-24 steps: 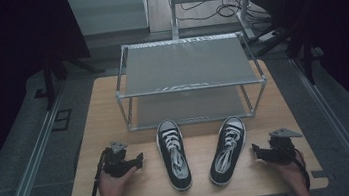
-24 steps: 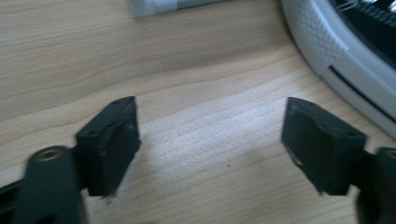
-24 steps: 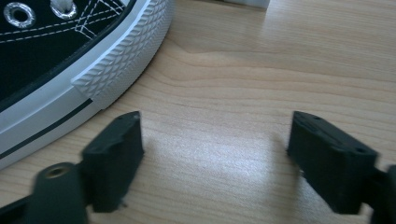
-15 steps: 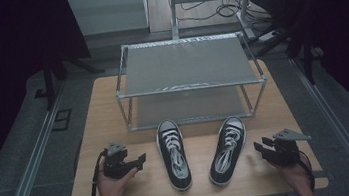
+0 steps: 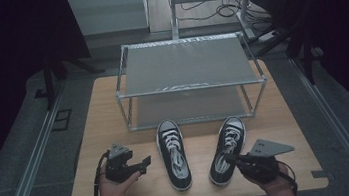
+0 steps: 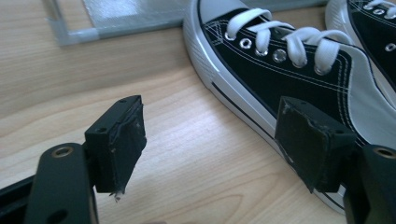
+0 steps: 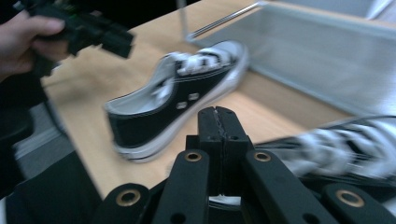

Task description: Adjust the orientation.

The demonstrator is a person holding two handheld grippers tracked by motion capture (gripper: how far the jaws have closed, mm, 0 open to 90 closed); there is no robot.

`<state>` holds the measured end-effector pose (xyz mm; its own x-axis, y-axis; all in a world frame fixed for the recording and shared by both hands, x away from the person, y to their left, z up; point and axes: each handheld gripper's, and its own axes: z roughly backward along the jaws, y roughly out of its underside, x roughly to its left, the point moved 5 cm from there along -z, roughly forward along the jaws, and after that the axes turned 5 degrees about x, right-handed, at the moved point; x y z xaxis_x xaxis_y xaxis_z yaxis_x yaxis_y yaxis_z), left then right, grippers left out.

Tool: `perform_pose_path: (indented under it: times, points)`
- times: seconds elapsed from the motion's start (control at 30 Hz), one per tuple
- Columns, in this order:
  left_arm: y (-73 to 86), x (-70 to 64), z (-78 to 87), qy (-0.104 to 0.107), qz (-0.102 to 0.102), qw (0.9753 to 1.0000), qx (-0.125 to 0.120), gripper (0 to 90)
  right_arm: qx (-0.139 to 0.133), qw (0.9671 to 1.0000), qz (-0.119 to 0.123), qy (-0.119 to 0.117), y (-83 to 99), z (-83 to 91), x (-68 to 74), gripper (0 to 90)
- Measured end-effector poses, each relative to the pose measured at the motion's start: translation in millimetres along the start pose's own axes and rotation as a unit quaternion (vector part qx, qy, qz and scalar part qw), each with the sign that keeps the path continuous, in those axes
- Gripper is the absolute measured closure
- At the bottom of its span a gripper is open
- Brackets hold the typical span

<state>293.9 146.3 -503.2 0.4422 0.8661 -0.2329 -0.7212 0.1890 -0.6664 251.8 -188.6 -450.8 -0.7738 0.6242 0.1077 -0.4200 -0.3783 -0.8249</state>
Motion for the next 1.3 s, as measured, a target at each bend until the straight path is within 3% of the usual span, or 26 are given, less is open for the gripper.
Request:
perform_pose_path:
  times: [0.03,0.07,0.17,0.4,0.73,0.83,0.9,1.07,1.13,1.23,1.3]
  points:
    - [0.0,0.0,0.0,0.0,0.0,1.0,0.0,24.7,0.0,1.0,0.0,0.0,0.0,0.0,0.0,89.7]
    - [1.4,-1.0,-2.2,0.0,0.002,1.0,0.005,24.7,0.01,0.9998,0.008,-0.016,1.3,-11.6,11.5,89.7]
    - [2.5,-2.5,-3.5,0.003,0.002,1.0,0.008,24.5,0.028,0.9991,0.011,-0.03,5.2,-27.4,24.9,89.7]
    - [2.1,-3.6,-1.2,0.006,0.001,0.9999,0.009,24.6,0.061,0.9968,0.025,-0.046,13.4,-53.2,48.5,89.8]
    - [4.7,-9.6,-6.2,0.009,-0.007,0.9996,0.025,24.5,0.083,0.9961,0.024,-0.019,26.2,-82.1,59.0,89.8]
    - [5.1,-10.4,-7.6,0.009,-0.006,0.9996,0.028,24.6,0.092,0.9951,0.023,-0.028,29.4,-89.2,64.9,89.8]
    - [5.2,-9.6,-7.1,0.009,-0.007,0.9995,0.028,24.6,0.09,0.9953,0.027,-0.025,29.6,-92.3,69.2,89.8]
    - [4.6,-7.8,-4.1,0.01,-0.002,0.9997,0.024,24.6,0.083,0.9954,0.013,-0.047,26.4,-100.5,77.1,89.8]
    - [4.5,-6.8,-3.2,0.009,0.0,0.9997,0.024,24.6,0.085,0.9953,0.026,-0.039,24.8,-106.4,82.5,89.8]
    - [4.7,-4.5,-0.9,0.009,0.001,0.9997,0.021,24.6,0.073,0.9958,0.026,-0.049,21.3,-114.1,89.8,89.8]
    - [4.6,-3.5,-0.2,0.009,0.003,0.9997,0.021,24.6,0.07,0.9963,0.031,-0.039,20.2,-122.1,92.2,89.7]
